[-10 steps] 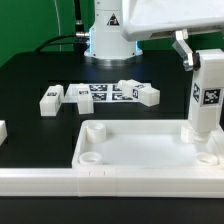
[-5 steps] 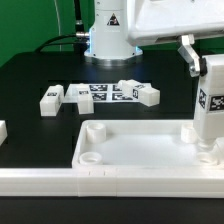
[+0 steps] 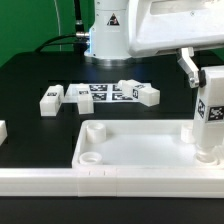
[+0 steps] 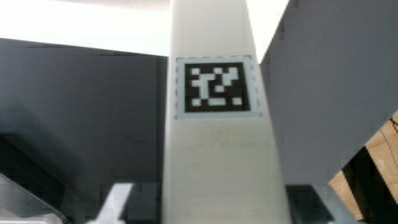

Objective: Assemble desk

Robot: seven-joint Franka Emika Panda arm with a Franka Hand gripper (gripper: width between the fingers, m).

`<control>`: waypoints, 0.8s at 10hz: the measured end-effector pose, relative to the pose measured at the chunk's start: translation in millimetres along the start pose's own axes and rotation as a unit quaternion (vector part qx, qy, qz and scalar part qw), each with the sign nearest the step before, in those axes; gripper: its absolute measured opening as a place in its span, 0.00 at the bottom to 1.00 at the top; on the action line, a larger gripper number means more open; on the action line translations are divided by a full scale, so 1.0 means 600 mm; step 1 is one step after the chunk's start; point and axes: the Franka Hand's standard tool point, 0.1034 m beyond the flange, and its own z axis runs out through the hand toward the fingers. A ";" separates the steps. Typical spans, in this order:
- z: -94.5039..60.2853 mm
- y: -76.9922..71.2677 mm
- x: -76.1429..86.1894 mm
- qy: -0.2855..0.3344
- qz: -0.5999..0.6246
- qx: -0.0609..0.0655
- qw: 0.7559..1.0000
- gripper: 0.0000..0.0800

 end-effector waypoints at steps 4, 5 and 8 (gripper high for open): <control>0.007 -0.002 -0.003 -0.002 0.000 0.001 1.000 0.36; 0.009 -0.003 -0.005 -0.003 -0.001 0.001 1.000 0.36; 0.019 -0.006 -0.015 -0.008 -0.001 0.002 1.000 0.36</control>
Offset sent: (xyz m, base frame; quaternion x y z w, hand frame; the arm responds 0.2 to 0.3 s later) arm 0.0047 0.0050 -0.0055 0.0039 0.0051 0.0059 1.0000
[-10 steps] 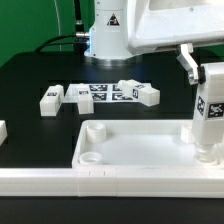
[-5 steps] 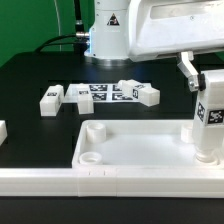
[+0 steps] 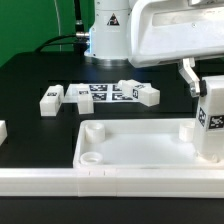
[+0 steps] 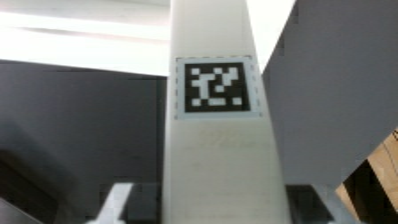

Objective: Assemble desk

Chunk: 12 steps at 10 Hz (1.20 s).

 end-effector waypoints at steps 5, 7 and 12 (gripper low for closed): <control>0.000 0.001 0.000 0.021 -0.001 -0.004 1.000 0.36; -0.001 0.002 0.000 0.024 -0.001 -0.005 1.000 0.36; -0.007 0.007 0.003 0.021 0.000 -0.005 1.000 0.80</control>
Offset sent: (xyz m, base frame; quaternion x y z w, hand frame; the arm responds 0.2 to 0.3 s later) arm -0.0093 0.0012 -0.0101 -0.0026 0.0094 0.0008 1.0000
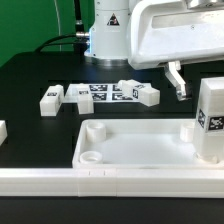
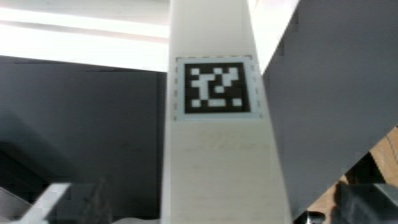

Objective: Assemble desk

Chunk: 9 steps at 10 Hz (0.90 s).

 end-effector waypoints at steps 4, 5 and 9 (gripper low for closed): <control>-0.029 0.001 0.026 -0.006 0.001 0.003 1.000 0.81; -0.025 0.001 0.021 -0.007 0.001 0.003 1.000 0.81; -0.015 -0.003 0.002 -0.081 0.005 0.015 0.997 0.81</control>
Offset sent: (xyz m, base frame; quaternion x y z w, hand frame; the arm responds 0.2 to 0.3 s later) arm 0.0085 -0.0099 0.0319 -0.0130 -0.0379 -0.0158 0.9991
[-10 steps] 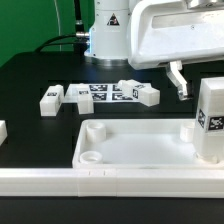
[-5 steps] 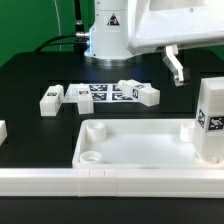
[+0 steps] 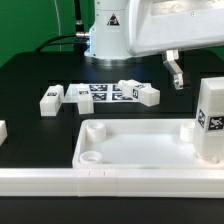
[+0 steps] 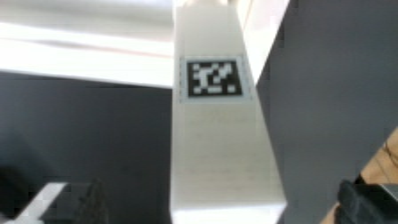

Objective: Assemble desk

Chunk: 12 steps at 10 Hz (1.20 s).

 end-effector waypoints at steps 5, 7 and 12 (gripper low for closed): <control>0.016 -0.012 -0.006 -0.183 0.009 0.033 0.983 0.81; 0.022 0.001 0.004 -0.187 0.013 0.030 0.982 0.81; 0.022 0.004 0.005 -0.185 0.022 0.028 0.982 0.80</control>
Offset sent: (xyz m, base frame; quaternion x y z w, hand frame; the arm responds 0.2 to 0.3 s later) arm 0.0096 0.0018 -0.0110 -0.0073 -0.1751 -0.0067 0.9845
